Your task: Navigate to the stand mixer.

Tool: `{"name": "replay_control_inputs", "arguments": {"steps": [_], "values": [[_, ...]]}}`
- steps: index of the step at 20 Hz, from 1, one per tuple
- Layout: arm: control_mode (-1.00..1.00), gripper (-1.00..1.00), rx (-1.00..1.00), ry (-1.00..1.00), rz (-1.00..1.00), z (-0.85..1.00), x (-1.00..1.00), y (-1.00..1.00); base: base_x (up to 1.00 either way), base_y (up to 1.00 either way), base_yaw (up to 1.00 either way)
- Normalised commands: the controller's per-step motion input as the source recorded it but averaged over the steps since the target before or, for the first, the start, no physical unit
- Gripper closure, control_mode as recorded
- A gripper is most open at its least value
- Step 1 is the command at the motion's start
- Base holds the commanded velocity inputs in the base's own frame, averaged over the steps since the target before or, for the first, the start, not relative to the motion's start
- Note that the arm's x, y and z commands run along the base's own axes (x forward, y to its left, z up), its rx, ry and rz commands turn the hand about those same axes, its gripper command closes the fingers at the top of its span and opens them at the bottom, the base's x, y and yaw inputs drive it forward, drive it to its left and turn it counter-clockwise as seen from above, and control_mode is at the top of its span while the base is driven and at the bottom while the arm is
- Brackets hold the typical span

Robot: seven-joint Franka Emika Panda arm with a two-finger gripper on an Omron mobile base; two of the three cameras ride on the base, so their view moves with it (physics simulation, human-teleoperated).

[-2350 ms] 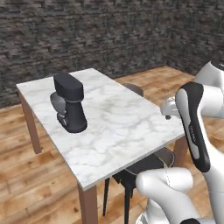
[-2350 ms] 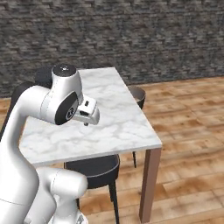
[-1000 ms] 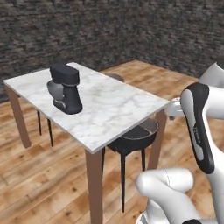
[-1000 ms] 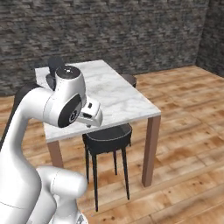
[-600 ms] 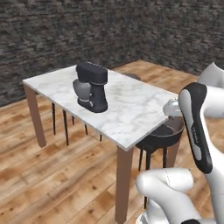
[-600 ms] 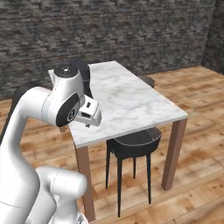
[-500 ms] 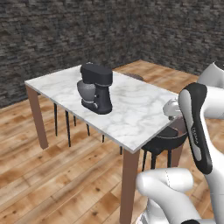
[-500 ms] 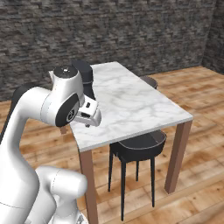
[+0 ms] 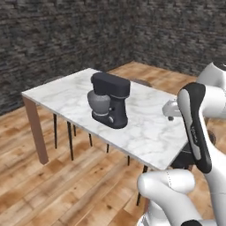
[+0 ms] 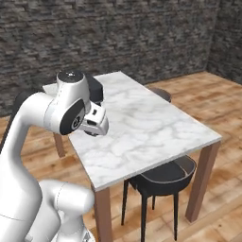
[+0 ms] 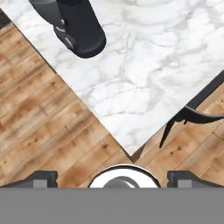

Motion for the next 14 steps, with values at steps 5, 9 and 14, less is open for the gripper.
{"name": "replay_control_inputs", "arguments": {"steps": [5,9,14], "values": [[1.0,-1.0,0.0,0.0,0.0,0.0,0.0,0.0,0.0,0.32,-0.32],[1.0,-1.0,0.0,0.0,0.0,0.0,0.0,0.0,0.0,0.14,-0.47],[1.0,-1.0,0.0,0.0,0.0,0.0,0.0,0.0,-0.06,0.38,-0.49]]}}
